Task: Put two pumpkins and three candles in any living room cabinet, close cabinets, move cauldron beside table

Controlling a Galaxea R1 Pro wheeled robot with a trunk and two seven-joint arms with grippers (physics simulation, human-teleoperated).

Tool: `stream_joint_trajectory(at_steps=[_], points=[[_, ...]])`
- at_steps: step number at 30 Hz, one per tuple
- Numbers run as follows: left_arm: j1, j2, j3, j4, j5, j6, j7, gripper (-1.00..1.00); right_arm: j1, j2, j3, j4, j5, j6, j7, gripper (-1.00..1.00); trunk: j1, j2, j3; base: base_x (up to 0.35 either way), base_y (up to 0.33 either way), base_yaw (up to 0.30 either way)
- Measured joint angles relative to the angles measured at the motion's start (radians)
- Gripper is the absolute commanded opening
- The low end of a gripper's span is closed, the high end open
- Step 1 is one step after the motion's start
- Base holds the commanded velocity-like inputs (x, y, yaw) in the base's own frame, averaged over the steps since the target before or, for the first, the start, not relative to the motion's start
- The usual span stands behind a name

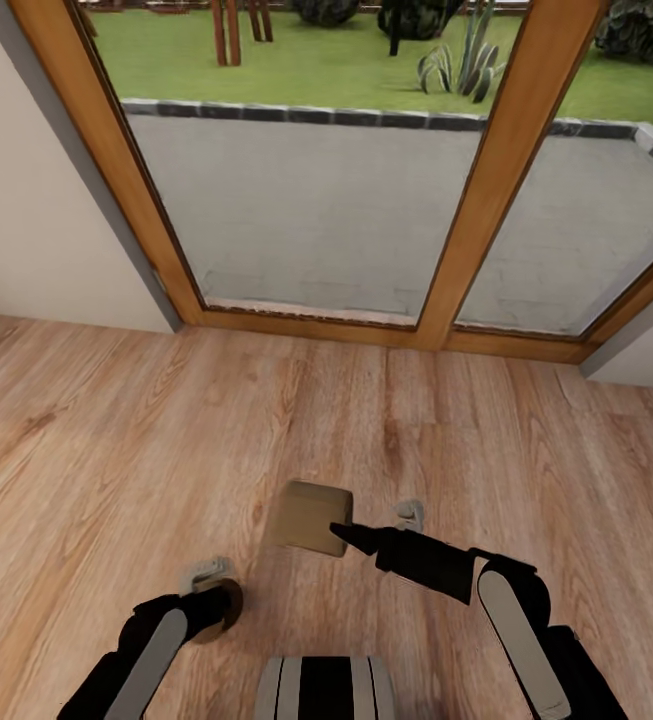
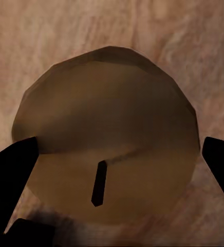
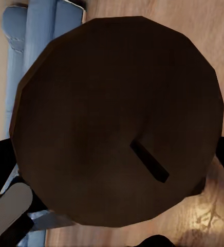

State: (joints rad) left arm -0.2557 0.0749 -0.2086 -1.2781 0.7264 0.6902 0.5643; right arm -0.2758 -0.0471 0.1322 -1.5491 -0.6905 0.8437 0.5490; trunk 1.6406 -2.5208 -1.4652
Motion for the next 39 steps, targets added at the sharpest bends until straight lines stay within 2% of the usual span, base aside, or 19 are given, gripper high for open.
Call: stream_joint_trajectory(at_steps=[2, 3, 5, 7, 11, 16, 20, 23, 27, 30, 32, 34, 39], points=[[0.0, 0.0, 0.067, -0.029, 0.004, 0.069, 0.0, -1.0, 0.0, 0.0, -0.023, 0.003, 0.0, 0.002, 0.001, -1.0, -0.001, 0.0, 0.008, 0.0, 0.0, 0.0], [0.0, -0.001, 0.112, -0.06, -0.001, 0.137, -0.001, -1.0, 0.0, 0.0, -0.031, 0.005, 0.0, 0.002, 0.001, -1.0, -0.001, 0.001, 0.012, 0.0, 0.0, 0.0], [0.0, -0.004, 0.167, -0.114, 0.009, 0.253, 0.0, -1.0, 0.0, 0.0, -0.037, 0.014, -0.001, 0.002, 0.001, -1.0, -0.002, 0.001, 0.019, 0.0, 0.0, 0.0], [0.0, -0.002, 0.192, -0.142, 0.006, 0.311, 0.003, -1.0, 0.0, 0.0, -0.039, 0.019, -0.003, -0.001, 0.0, -1.0, -0.003, 0.002, 0.027, 0.0, 0.0, 0.0], [0.0, -0.001, 0.242, -0.154, 0.005, 0.337, 0.005, -1.0, 0.0, 0.002, -0.064, 0.022, -0.001, -0.001, -0.003, -1.0, -0.005, 0.003, 0.043, 0.0, 0.0, 0.0], [0.0, -0.004, 0.264, -0.161, 0.009, 0.341, 0.006, -1.0, 0.0, 0.003, -0.077, 0.023, -0.002, 0.002, -0.004, -1.0, -0.007, 0.004, 0.062, 0.0, 0.0, 0.0], [0.0, -0.006, 0.266, -0.163, 0.011, 0.341, 0.006, -1.0, 0.0, 0.007, -0.077, 0.023, 0.0, 0.002, -0.01, -1.0, -0.009, 0.005, 0.077, 0.0, 0.0, 0.0], [0.0, -0.006, 0.266, -0.164, 0.011, 0.341, 0.006, -1.0, 0.0, 0.013, -0.074, 0.022, 0.006, 0.001, -0.057, -1.0, -0.01, 0.005, 0.089, 0.0, 0.0, 0.0], [0.0, -0.006, 0.267, -0.163, 0.011, 0.341, 0.006, -1.0, 0.0, 0.016, -0.062, 0.012, 0.006, 0.003, -0.196, -1.0, -0.012, 0.006, 0.104, 0.0, 0.0, 0.0], [0.0, -0.006, 0.267, -0.163, 0.012, 0.341, 0.006, -1.0, 0.0, 0.018, -0.016, -0.007, -0.001, 0.025, -0.322, -1.0, -0.013, 0.007, 0.116, 0.0, 0.0, 0.0], [0.0, -0.006, 0.267, -0.163, 0.012, 0.341, 0.006, -1.0, 0.0, 0.022, -0.001, -0.018, 0.002, 0.043, -0.407, -1.0, -0.014, 0.007, 0.124, 0.0, 0.0, 0.0], [0.0, -0.006, 0.267, -0.163, 0.012, 0.341, 0.006, -1.0, 0.0, 0.042, 0.011, -0.025, 0.0, 0.066, -0.491, -1.0, -0.015, 0.008, 0.132, 0.0, 0.0, 0.0], [0.0, -0.005, 0.267, -0.163, 0.012, 0.342, 0.006, -1.0, 0.0, 0.094, 0.019, -0.028, 0.01, 0.144, -0.61, -1.0, -0.018, 0.009, 0.151, 0.0, 0.0, 0.0]])
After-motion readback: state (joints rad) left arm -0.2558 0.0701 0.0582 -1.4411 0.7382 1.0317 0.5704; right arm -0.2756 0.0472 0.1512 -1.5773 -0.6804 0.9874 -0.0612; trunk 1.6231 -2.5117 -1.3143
